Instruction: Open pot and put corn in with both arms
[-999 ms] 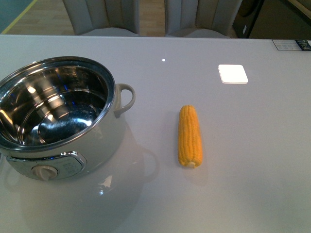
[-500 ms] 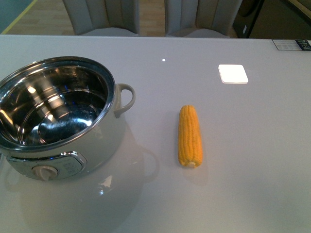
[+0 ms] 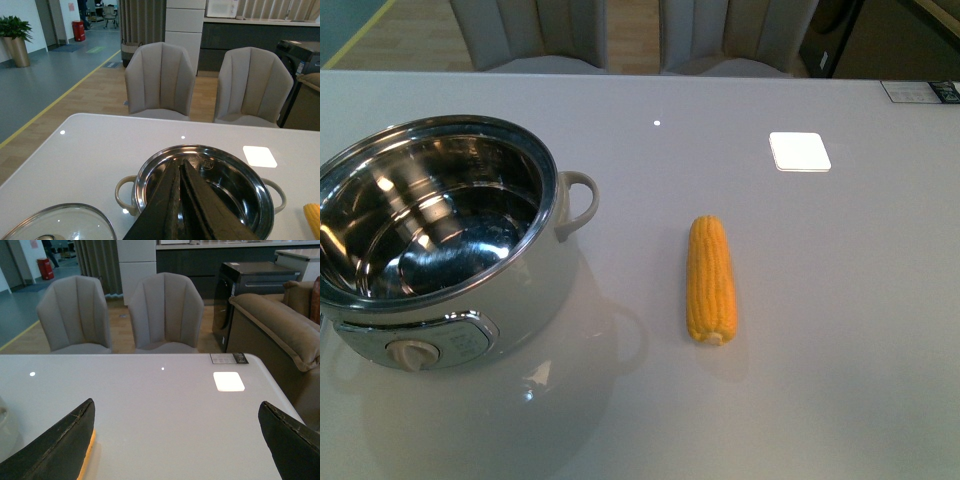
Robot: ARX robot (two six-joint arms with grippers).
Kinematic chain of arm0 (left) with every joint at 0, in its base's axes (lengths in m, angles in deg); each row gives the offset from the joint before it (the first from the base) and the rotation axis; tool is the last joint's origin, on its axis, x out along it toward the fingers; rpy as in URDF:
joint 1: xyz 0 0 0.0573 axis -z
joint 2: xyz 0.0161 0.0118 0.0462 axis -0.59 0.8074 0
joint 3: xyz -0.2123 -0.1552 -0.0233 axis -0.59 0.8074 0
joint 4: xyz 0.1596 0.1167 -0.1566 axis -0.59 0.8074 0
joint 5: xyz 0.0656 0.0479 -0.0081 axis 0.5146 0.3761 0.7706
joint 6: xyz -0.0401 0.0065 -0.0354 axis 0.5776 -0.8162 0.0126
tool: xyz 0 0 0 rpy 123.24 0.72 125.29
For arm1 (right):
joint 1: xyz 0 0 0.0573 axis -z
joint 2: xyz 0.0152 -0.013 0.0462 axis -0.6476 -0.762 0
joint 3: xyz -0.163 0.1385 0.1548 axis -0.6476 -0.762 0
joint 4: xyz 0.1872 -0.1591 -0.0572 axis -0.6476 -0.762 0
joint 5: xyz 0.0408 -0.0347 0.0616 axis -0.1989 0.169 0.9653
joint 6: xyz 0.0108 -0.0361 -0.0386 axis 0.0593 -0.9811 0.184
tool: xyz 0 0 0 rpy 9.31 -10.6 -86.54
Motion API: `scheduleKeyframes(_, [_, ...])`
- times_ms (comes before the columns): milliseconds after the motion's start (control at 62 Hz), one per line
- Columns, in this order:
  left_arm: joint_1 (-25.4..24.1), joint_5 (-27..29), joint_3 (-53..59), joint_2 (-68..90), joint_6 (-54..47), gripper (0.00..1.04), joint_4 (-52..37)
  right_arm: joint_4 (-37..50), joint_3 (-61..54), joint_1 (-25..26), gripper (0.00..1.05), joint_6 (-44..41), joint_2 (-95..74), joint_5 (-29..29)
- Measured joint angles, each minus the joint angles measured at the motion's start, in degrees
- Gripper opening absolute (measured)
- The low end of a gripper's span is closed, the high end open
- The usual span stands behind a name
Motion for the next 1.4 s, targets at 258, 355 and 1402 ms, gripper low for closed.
scheduleKeyframes(258, [0.0, 0.0, 0.0, 0.0, 0.0, 0.28, 0.0, 0.0, 0.0, 0.0, 0.96, 0.0, 0.0, 0.0])
scheduleKeyframes(355, [0.0, 0.0, 0.0, 0.0, 0.0, 0.46, 0.0, 0.0, 0.0, 0.0, 0.96, 0.0, 0.0, 0.0])
scheduleKeyframes(1402, [0.0, 0.0, 0.0, -0.1, -0.2, 0.98, 0.0, 6.9, 27.4, -19.5, 0.96, 24.5, -77.1, -12.0])
